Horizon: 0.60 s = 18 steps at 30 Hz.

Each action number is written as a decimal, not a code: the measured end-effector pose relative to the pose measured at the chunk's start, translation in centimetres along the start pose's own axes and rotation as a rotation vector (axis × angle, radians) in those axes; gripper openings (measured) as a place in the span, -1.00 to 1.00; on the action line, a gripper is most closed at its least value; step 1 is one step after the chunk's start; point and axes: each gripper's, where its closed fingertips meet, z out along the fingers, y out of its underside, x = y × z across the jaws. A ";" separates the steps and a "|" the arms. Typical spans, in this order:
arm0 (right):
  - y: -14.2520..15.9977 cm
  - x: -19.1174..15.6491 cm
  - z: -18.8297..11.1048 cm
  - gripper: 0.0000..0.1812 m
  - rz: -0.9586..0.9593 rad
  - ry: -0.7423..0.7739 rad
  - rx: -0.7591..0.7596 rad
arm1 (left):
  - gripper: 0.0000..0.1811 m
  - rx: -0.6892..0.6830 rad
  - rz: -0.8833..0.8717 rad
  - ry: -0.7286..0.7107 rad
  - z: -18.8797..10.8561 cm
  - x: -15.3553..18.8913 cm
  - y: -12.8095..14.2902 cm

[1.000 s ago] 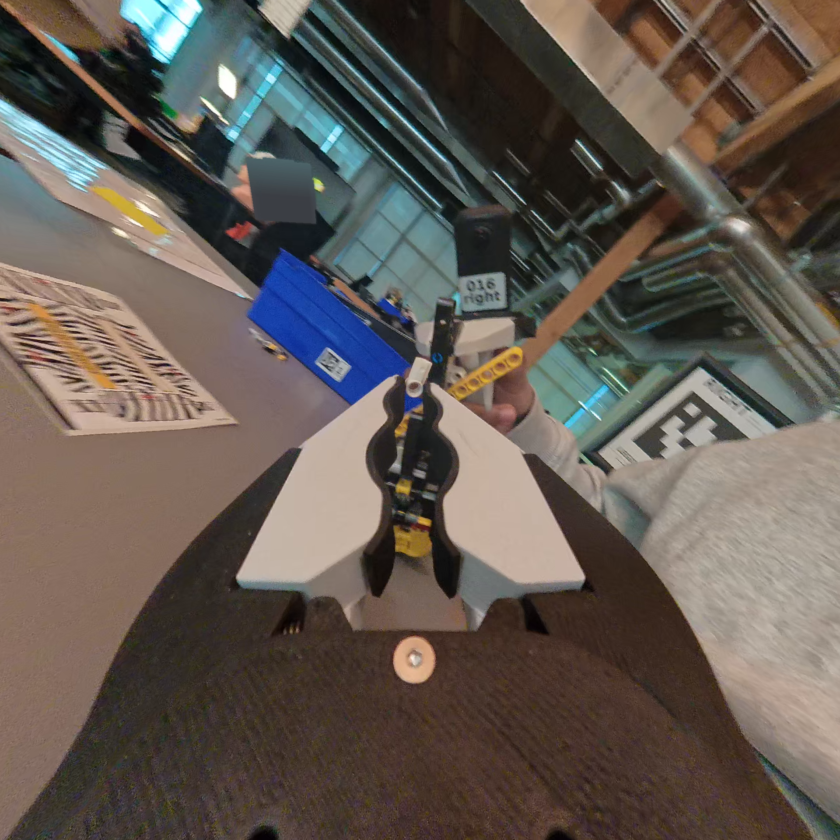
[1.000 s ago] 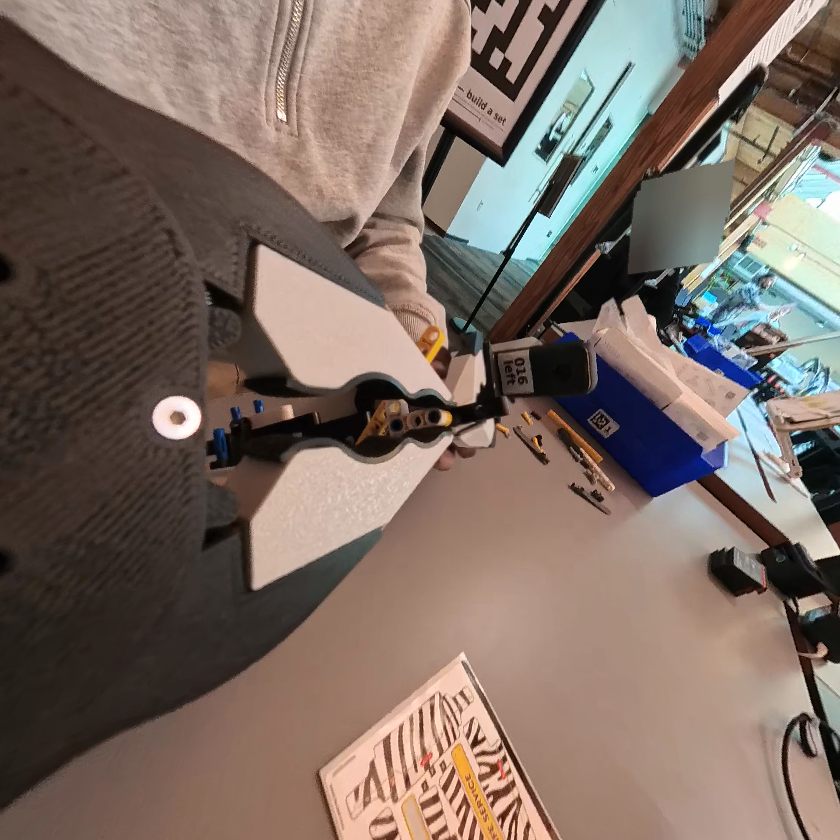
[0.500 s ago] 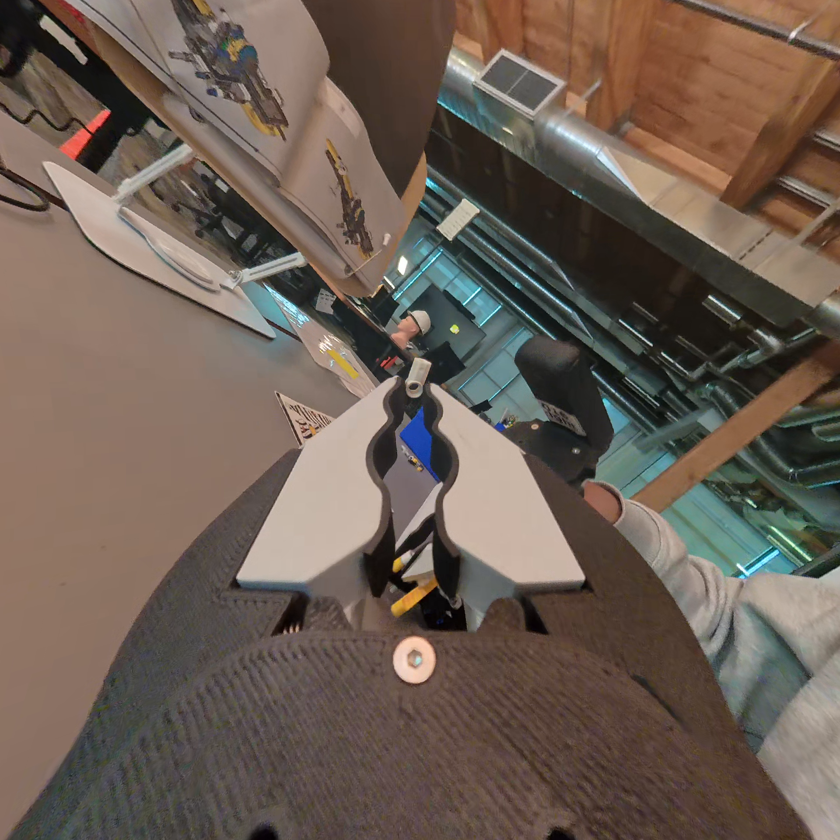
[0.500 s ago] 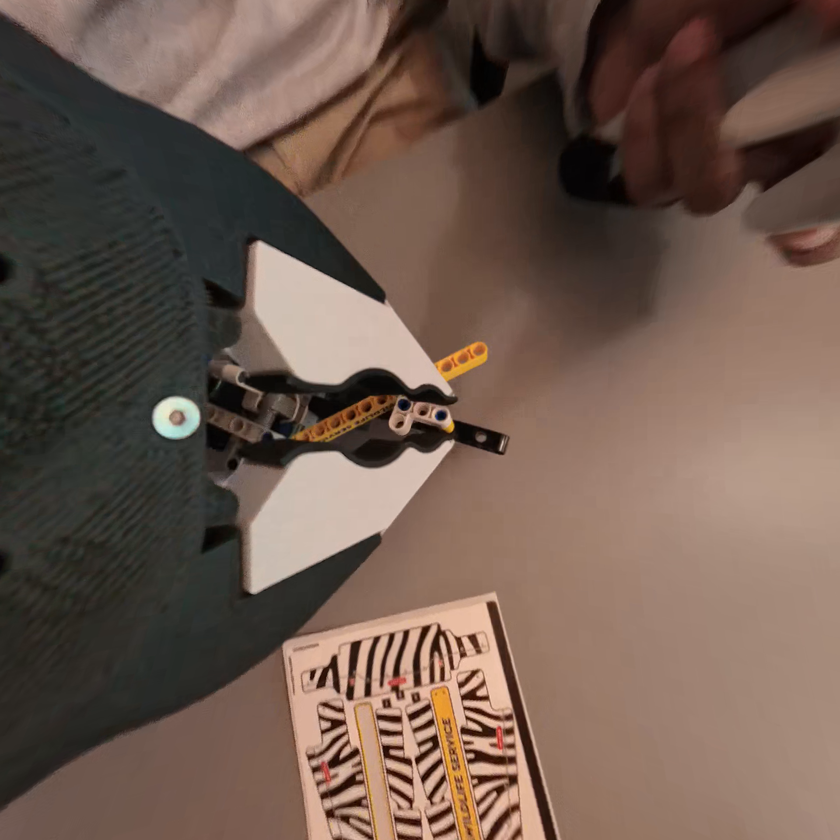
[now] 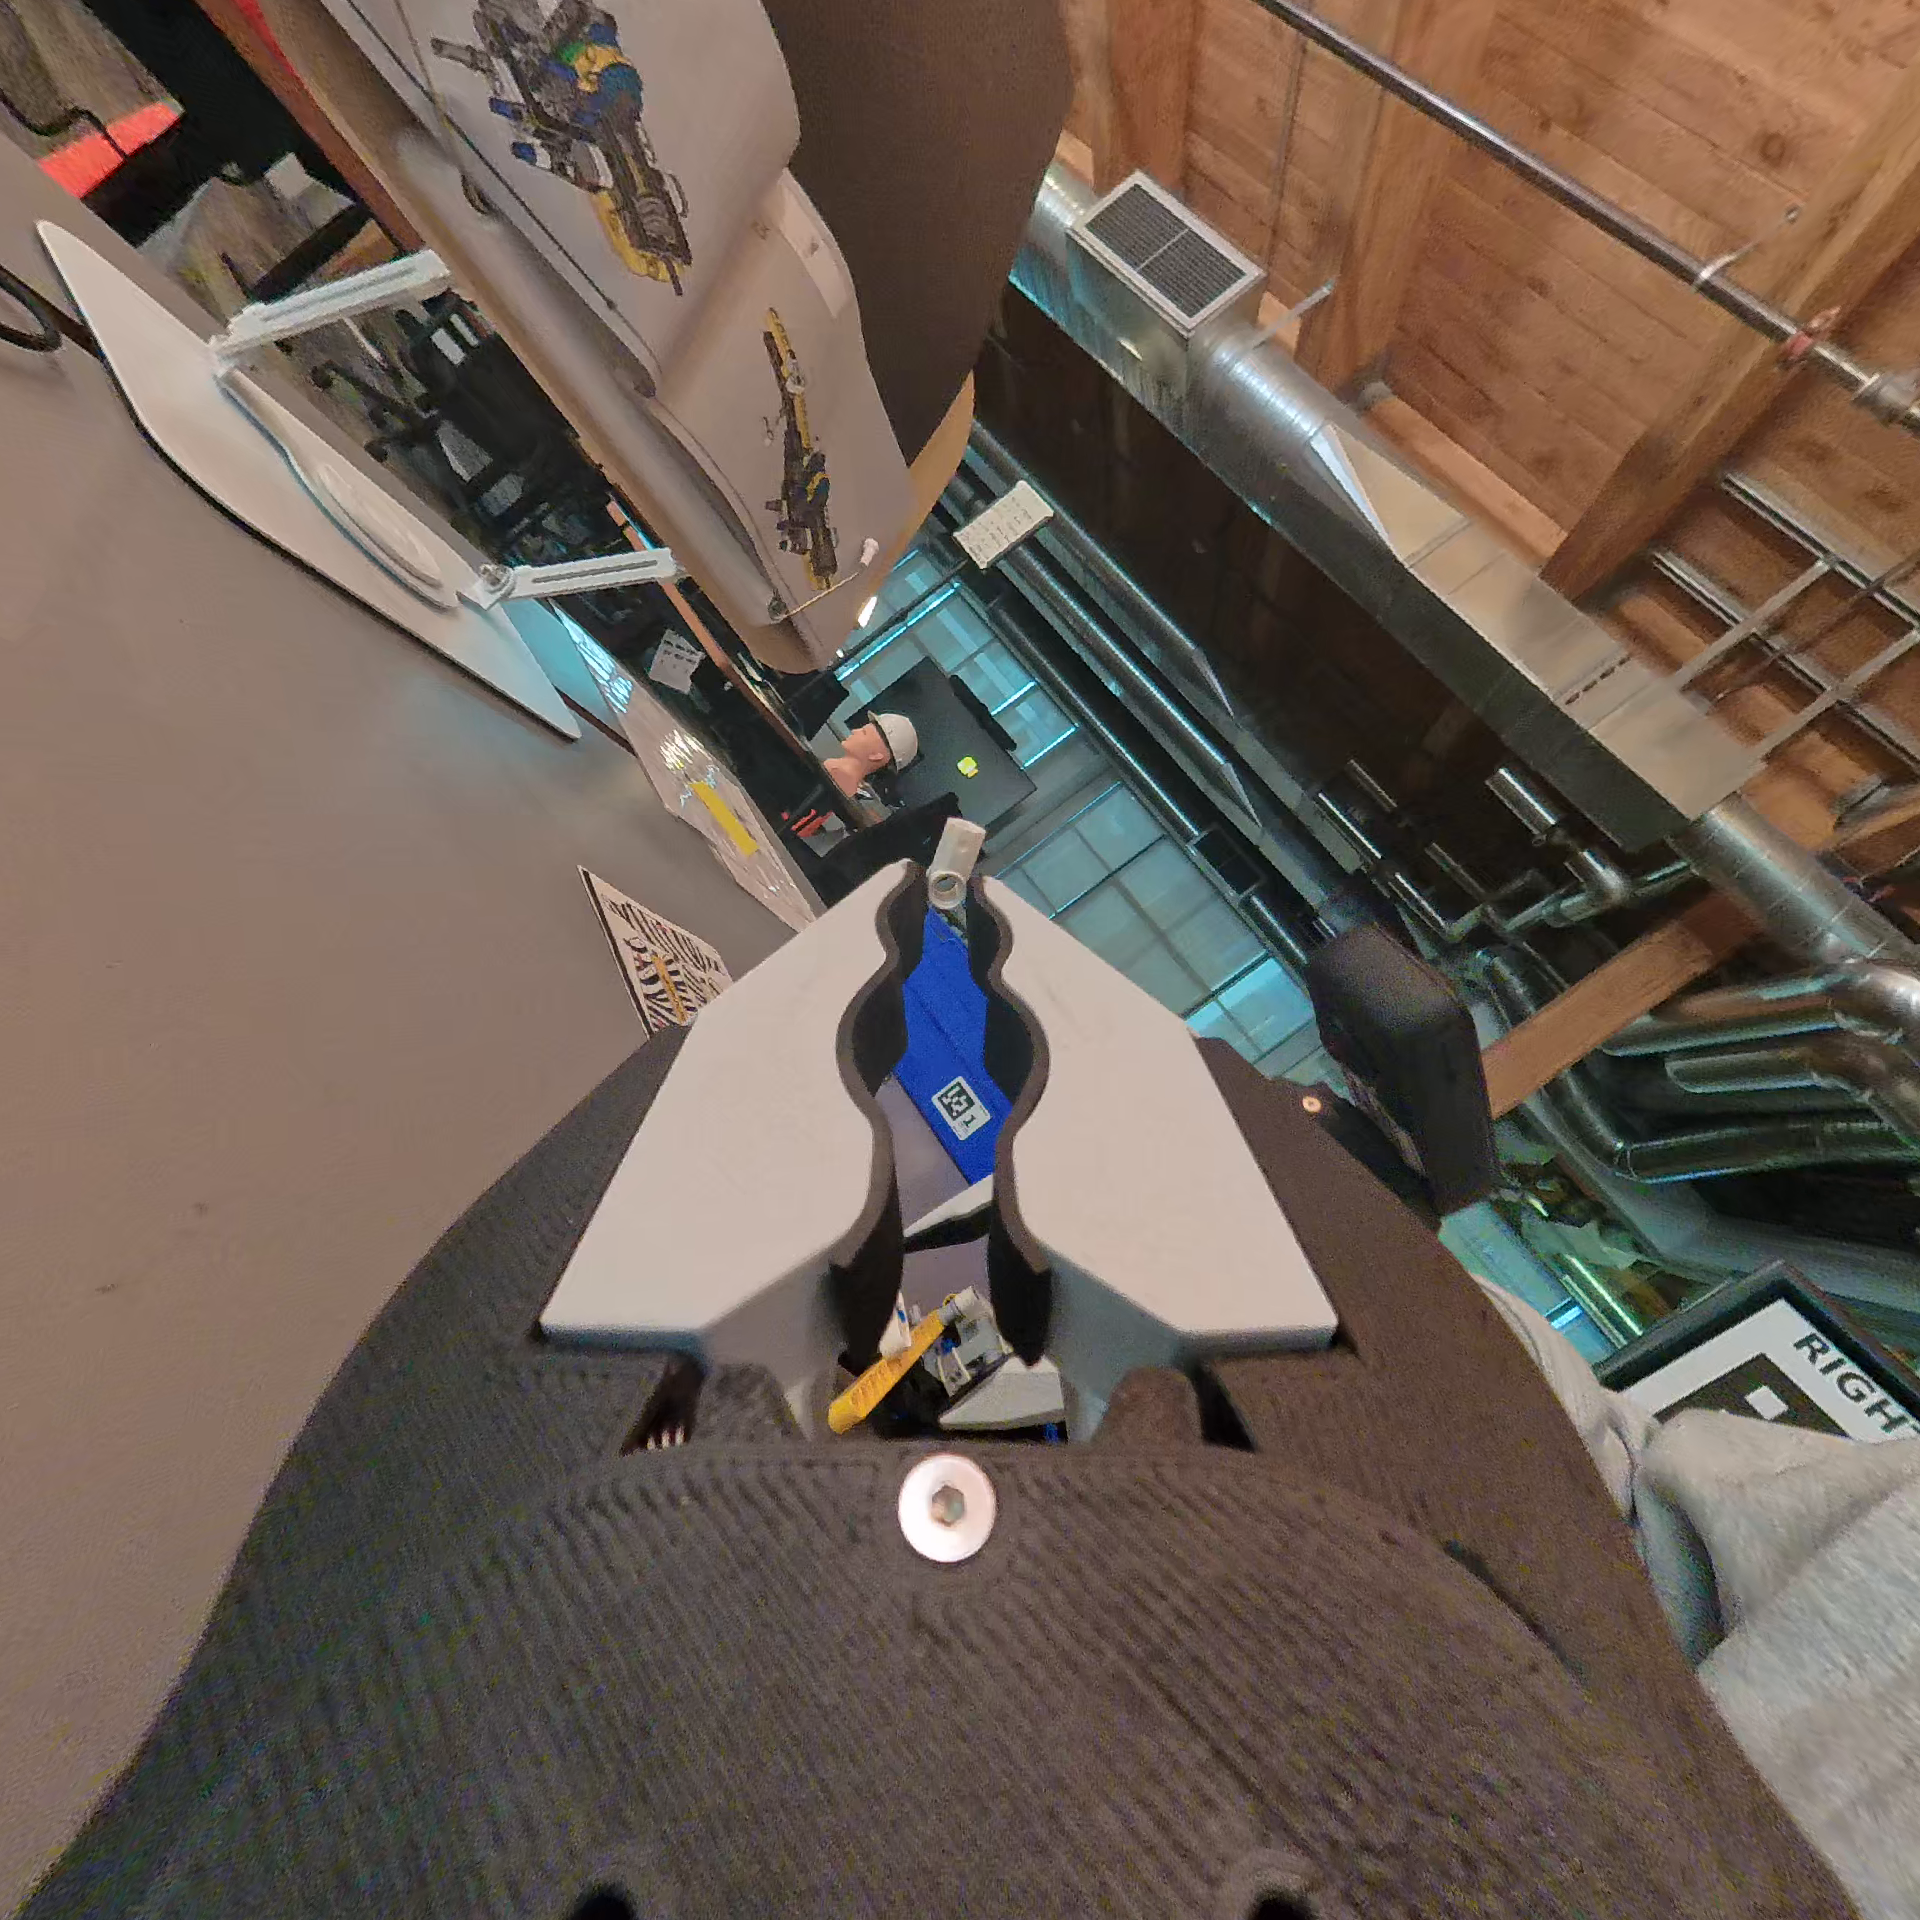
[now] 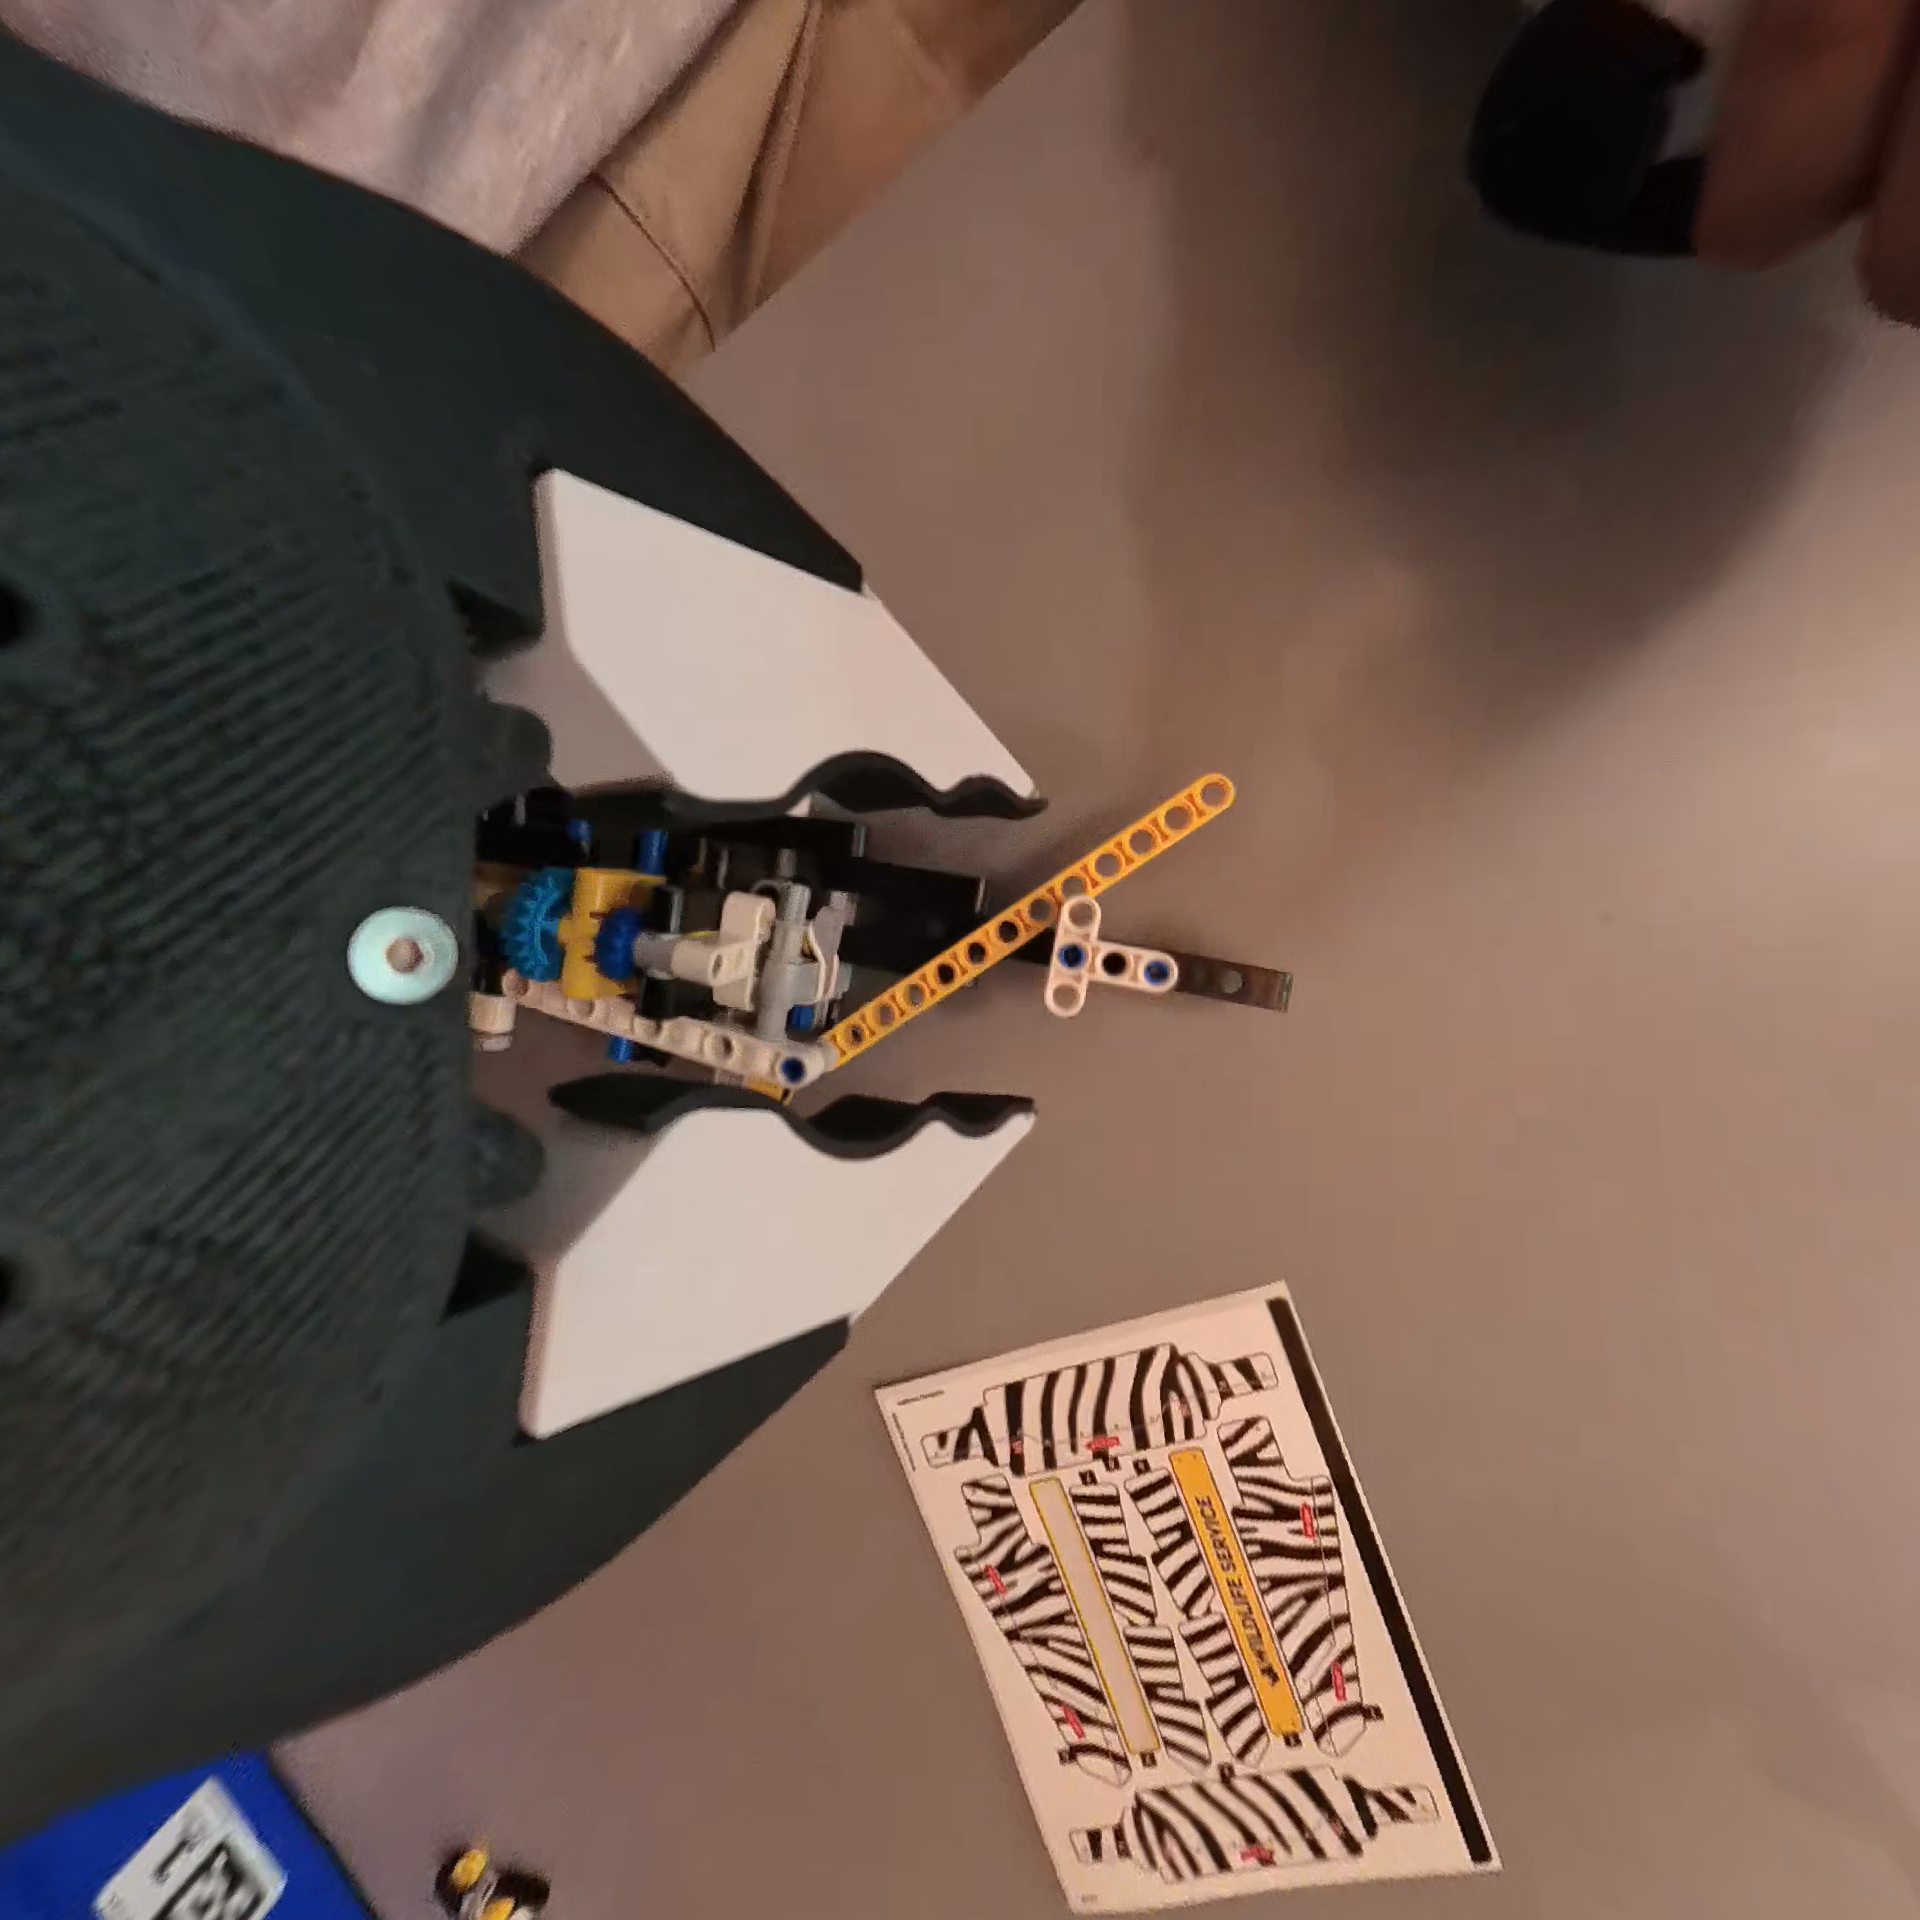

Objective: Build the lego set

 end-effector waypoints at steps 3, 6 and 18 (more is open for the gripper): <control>0.1 -0.1 0.5 -0.42 -0.074 0.080 -0.022 | -0.94 -0.003 -0.018 0.004 0.0 0.0 0.1; 0.0 -0.2 1.3 -0.43 -0.108 0.090 -0.049 | -0.94 -0.012 -0.020 0.008 0.1 0.2 0.3; 1.3 0.0 2.4 -0.75 -0.104 0.057 -0.115 | -0.94 -0.038 -0.040 0.016 0.3 0.2 0.9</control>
